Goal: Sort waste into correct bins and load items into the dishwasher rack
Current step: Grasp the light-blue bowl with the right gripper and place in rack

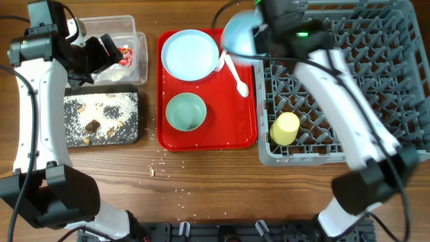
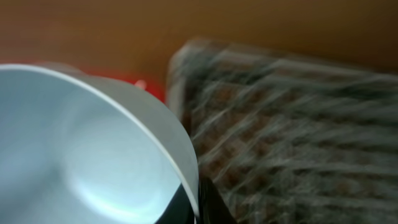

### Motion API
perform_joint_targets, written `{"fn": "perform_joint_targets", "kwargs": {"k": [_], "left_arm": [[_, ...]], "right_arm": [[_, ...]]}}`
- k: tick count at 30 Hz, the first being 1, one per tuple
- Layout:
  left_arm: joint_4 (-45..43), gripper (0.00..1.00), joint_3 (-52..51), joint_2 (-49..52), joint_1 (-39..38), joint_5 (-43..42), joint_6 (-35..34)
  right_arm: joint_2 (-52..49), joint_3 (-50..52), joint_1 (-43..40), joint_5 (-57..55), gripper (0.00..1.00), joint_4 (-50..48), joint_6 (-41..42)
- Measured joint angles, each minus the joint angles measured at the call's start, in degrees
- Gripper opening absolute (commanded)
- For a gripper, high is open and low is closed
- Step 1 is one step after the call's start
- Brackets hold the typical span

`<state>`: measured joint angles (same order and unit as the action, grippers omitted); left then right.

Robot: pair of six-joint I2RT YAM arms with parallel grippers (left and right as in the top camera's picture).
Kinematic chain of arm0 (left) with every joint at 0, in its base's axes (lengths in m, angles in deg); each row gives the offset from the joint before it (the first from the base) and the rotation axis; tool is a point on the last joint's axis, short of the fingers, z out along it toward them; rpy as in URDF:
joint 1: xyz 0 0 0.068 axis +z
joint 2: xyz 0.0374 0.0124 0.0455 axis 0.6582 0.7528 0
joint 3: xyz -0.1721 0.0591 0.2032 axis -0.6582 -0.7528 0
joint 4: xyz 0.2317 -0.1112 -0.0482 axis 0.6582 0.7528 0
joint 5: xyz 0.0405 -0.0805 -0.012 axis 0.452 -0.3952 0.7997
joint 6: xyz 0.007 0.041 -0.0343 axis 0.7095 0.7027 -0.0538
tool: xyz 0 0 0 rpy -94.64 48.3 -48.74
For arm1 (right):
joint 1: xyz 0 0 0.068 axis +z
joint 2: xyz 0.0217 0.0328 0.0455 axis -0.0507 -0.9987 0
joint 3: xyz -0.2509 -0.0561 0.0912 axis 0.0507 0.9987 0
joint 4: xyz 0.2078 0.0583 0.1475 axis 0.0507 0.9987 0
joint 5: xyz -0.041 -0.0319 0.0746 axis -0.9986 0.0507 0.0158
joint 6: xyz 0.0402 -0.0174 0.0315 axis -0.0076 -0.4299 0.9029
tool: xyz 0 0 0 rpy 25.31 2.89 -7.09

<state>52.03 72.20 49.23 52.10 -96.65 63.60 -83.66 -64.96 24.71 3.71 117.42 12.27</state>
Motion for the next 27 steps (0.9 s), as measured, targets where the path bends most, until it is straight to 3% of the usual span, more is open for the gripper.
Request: {"fn": "perform_joint_targets", "kwargs": {"k": [2,8,15,19,27], "left_arm": [[0.1,1.00,0.0,0.0,0.0,0.0,0.0],[0.1,1.00,0.0,0.0,0.0,0.0,0.0],[0.0,1.00,0.0,0.0,0.0,0.0,0.0],[0.0,1.00,0.0,0.0,0.0,0.0,0.0],[0.0,1.00,0.0,0.0,0.0,0.0,0.0]], "right_arm": [[1.0,-0.5,-3.0,-10.1,0.04,-6.6,1.3],[-7.5,0.4,-8.3,-23.0,0.04,-20.5,-2.9],[-17.7,1.1,-6.4,-34.2,0.04,-36.0,-22.6],[-19.9,1.1,-5.0,-37.0,0.04,-35.4,-28.4],[-23.4,1.1,-3.2,-38.1,0.04,-31.6,-30.8]]}}
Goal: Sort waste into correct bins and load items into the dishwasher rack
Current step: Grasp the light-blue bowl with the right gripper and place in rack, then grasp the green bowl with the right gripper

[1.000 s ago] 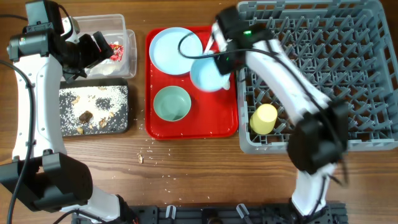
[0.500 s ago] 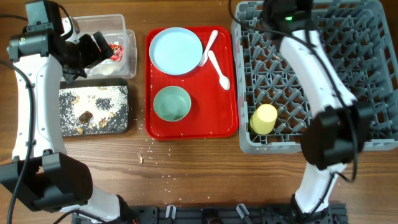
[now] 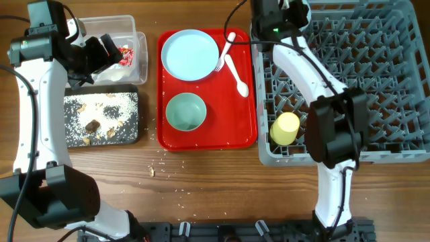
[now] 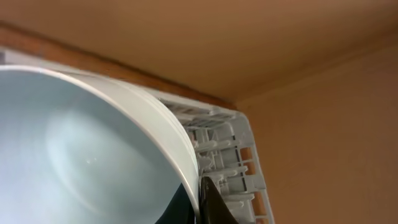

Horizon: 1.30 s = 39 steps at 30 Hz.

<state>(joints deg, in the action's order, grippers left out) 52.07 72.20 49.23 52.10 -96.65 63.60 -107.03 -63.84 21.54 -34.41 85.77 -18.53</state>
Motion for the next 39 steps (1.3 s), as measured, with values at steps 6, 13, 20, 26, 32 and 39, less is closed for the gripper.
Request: {"fn": "perform_joint_targets", "kwargs": {"k": [6,13,20,26,32,39], "left_arm": [[0.0,1.00,0.0,0.0,0.0,0.0,0.0],[0.0,1.00,0.0,0.0,0.0,0.0,0.0],[0.0,1.00,0.0,0.0,0.0,0.0,0.0],[0.0,1.00,0.0,0.0,0.0,0.0,0.0],[0.0,1.00,0.0,0.0,0.0,0.0,0.0],[0.0,1.00,0.0,0.0,0.0,0.0,0.0]], "right_arm": [[-0.4,0.0,0.5,-0.8,0.12,1.8,-0.2],[-0.5,0.0,5.4,-1.3,0.43,7.1,-1.1],[-0.5,0.0,9.6,-0.2,0.79,7.7,-1.1],[0.2,0.0,11.4,7.8,0.98,10.6,2.1],[10.9,0.6,11.4,47.5,1.00,24.2,13.8],[13.4,4.0,12.2,76.9,0.82,31.7,32.6]]}}
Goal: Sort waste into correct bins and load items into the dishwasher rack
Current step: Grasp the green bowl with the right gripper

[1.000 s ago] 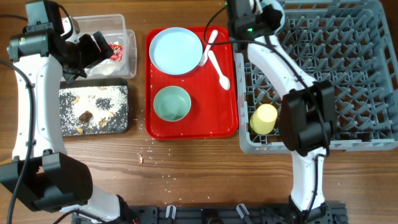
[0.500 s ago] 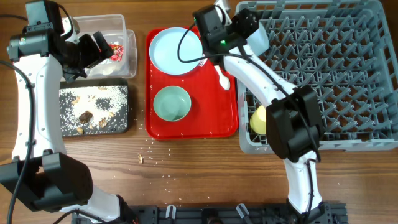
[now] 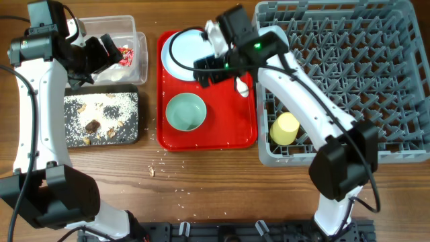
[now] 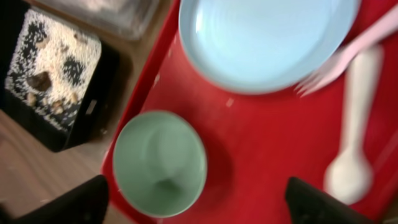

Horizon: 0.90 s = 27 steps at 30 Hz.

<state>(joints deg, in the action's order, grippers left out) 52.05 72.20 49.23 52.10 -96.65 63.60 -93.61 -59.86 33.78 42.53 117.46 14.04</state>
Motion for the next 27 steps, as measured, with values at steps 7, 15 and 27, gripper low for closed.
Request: {"fn": "perform_joint_targets", "kwargs": {"k": [7,15,27], "left_arm": [[0.0,1.00,0.0,0.0,0.0,0.0,0.0],[0.0,1.00,0.0,0.0,0.0,0.0,0.0],[0.0,1.00,0.0,0.0,0.0,0.0,0.0]], "right_arm": [[-10.3,7.3,4.0,3.9,0.49,3.4,11.8],[-11.9,6.6,3.3,3.9,0.04,5.5,14.6],[23.8,-2.4,-13.6,-26.6,0.04,13.1,16.4]]}}
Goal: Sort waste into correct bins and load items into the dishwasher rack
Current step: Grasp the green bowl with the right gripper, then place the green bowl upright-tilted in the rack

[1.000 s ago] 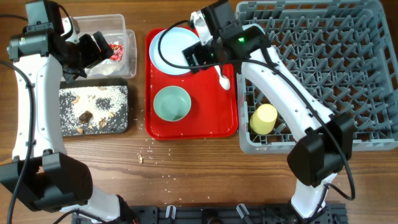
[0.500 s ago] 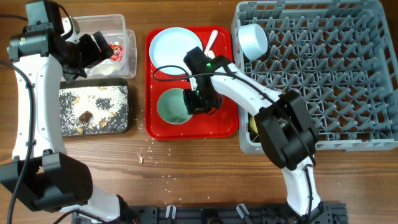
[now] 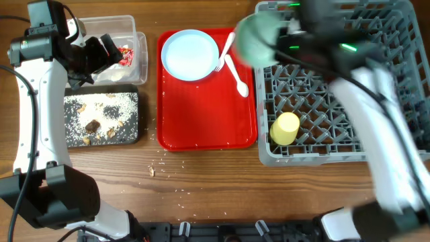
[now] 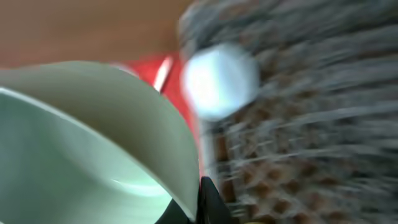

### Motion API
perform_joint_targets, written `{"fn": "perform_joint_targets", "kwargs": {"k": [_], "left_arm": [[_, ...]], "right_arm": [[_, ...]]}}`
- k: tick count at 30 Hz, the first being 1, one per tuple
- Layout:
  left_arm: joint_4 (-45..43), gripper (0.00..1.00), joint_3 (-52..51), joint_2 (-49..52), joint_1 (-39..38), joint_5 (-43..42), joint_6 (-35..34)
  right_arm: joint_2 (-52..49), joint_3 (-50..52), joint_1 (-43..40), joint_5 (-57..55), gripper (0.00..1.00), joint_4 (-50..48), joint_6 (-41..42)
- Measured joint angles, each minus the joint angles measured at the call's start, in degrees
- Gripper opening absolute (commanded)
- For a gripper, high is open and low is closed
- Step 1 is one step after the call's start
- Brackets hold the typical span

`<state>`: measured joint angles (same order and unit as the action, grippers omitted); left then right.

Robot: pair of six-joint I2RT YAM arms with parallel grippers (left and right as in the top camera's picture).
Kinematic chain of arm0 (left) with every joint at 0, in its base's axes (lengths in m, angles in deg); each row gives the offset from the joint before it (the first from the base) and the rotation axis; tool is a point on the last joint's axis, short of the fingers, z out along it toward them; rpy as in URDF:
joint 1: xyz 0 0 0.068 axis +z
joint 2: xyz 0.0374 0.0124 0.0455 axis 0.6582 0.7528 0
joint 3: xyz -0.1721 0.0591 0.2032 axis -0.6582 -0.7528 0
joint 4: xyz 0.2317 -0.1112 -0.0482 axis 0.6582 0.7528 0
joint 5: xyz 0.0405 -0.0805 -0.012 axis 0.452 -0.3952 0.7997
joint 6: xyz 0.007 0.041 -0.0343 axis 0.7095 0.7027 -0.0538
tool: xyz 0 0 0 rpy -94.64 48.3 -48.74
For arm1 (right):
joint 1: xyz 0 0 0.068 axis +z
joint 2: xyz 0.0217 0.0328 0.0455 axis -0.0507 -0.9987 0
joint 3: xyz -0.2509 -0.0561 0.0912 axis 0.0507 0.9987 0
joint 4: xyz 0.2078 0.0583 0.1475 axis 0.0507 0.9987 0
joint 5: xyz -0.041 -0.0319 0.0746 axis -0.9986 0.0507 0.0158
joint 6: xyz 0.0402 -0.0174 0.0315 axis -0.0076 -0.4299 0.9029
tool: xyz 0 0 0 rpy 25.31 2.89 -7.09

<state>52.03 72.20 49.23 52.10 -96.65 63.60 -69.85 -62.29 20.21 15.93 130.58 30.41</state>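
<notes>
My right gripper (image 4: 202,198) is shut on the rim of the pale green bowl (image 4: 87,143), which fills the left of the right wrist view. Overhead, the green bowl (image 3: 255,37) hangs at the left edge of the grey dishwasher rack (image 3: 396,101), and the right gripper (image 3: 277,37) and its arm are blurred. A yellow cup (image 3: 285,128) lies in the rack's near left corner. On the red tray (image 3: 208,128) lie a blue plate (image 3: 191,55), a pink fork (image 3: 225,50) and a white spoon (image 3: 236,75). My left gripper (image 3: 107,50) hovers over the clear bin (image 3: 131,30).
A black tray (image 3: 101,117) holding rice and food scraps sits at the left, below the clear bin with red and white waste. Crumbs (image 3: 161,168) are scattered on the wooden table in front of the red tray.
My right gripper was open above the green bowl on the red tray. It now holds that bowl by the rim at the rack's left edge. The left arm has not moved.
My right gripper held a blue bowl by the rim near the rack's far left corner, then further over that corner. Later it was open and empty above the green bowl on the tray. Now it holds the green bowl at the rack.
</notes>
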Motion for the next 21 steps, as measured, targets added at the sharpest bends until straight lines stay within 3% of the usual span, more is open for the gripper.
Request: {"fn": "perform_joint_targets", "kwargs": {"k": [4,8,16,21], "left_arm": [[0.0,1.00,0.0,0.0,0.0,0.0,0.0],[0.0,1.00,0.0,0.0,0.0,0.0,0.0],[0.0,1.00,0.0,0.0,0.0,0.0,0.0],[0.0,1.00,0.0,0.0,0.0,0.0,0.0]], "right_arm": [[9.2,-0.3,0.1,-14.1,0.04,3.1,2.8],[6.9,1.1,1.7,-26.1,0.04,7.4,5.1],[-21.0,5.0,3.0,-37.1,0.04,10.5,5.9],[-27.6,4.5,4.9,-43.1,0.04,12.3,6.9]]}}
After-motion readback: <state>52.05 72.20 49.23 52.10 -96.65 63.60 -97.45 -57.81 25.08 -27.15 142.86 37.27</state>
